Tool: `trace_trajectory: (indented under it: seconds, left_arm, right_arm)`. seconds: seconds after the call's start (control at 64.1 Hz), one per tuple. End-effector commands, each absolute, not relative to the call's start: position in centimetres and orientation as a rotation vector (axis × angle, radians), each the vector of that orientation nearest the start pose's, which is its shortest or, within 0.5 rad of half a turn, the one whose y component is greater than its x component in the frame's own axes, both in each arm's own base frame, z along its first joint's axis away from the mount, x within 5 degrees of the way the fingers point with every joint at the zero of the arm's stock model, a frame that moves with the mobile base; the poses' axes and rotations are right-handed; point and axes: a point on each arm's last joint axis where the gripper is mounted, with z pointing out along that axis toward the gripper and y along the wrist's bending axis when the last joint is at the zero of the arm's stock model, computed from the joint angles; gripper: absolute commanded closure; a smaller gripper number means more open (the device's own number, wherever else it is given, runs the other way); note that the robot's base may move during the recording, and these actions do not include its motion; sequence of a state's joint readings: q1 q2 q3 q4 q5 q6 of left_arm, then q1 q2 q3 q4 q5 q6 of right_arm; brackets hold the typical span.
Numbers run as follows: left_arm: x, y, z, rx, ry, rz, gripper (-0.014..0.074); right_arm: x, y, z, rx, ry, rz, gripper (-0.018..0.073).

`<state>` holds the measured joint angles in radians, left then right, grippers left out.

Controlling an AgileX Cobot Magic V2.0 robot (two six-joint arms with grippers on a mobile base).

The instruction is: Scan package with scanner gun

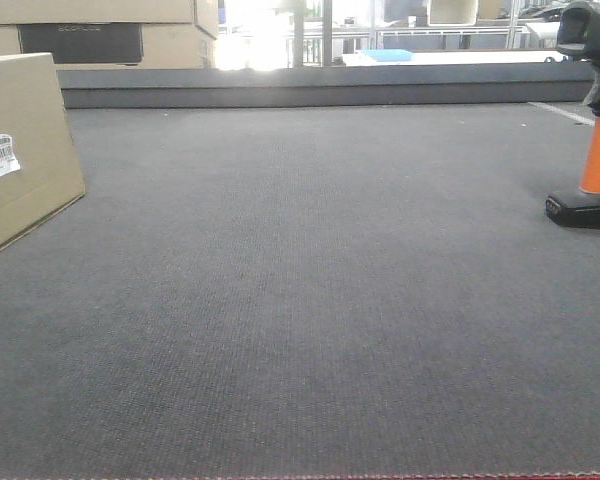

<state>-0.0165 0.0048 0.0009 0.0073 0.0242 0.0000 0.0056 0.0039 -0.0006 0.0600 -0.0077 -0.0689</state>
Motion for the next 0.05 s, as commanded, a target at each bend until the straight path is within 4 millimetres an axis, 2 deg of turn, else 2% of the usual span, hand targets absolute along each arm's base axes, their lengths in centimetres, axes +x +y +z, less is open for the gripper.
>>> trace_trajectory:
  seconds: [0.0,0.031]
  left_arm:
    - [5.62,-0.12,21.22,0.020,1.494,-0.012,0.0708]
    - [5.62,-0.12,21.22,0.020,1.494,-0.012,0.0708]
  right_arm:
    - [5.59,0.05,21.54,-0.009,1.459,0.005,0.0727]
    - [5.59,0.05,21.54,-0.009,1.459,0.005,0.0727]
